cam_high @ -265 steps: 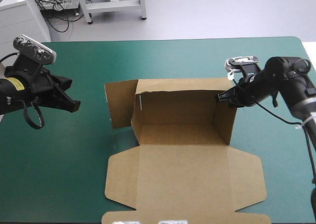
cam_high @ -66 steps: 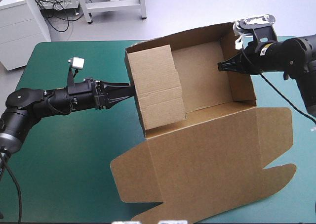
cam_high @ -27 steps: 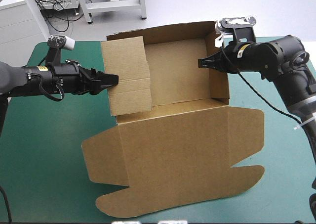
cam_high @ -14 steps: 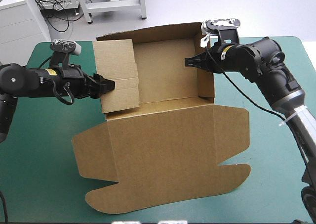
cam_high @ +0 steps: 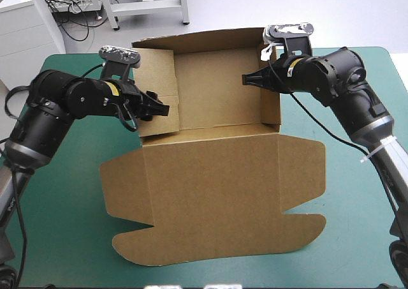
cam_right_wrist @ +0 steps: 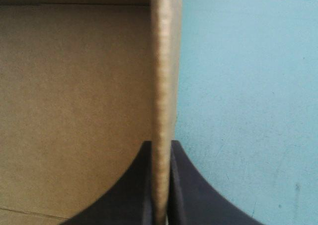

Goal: Fold the box

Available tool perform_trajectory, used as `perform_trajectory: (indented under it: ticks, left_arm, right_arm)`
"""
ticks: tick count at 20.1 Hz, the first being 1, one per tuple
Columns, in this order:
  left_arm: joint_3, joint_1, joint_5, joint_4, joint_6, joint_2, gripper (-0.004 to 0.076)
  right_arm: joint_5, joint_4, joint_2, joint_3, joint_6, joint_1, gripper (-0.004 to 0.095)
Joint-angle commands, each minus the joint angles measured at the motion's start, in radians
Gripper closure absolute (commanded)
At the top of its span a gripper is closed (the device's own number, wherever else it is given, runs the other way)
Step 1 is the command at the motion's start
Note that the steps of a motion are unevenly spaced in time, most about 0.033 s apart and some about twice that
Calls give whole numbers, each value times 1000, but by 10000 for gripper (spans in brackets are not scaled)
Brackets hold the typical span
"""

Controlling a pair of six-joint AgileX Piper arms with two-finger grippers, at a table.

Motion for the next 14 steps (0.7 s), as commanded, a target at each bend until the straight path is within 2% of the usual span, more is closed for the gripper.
perform_trajectory:
  ticks: [1,4,6,8,9,11,14]
  left_arm:
    - [-91,-40,-42,81,-85,11,321]
    - [-113,-36,-76,93,-204,31,342]
    - [-113,-36,-92,90,-217,31,409]
    - [-113,-36,-92,90,-217,31,536]
    - [-113,-36,-89,90,-217,31,638]
    - [-113,-36,-83,90,-216,31,753]
    - [-113,-36,-83,90,-213,33,754]
  right_arm:
    - [-71,17,-40,-28,12,1,927]
    - [-71,3,-40,-28,21,1,927]
    - [-71,3,-40,-28,25,1,928]
    - [-68,3,-40,-28,25,1,928]
    - [-61,15,-40,-28,23,1,928]
    - [-24,59,-40,-28,7,1,930]
    - [46,70,-40,-28,-8,1,931]
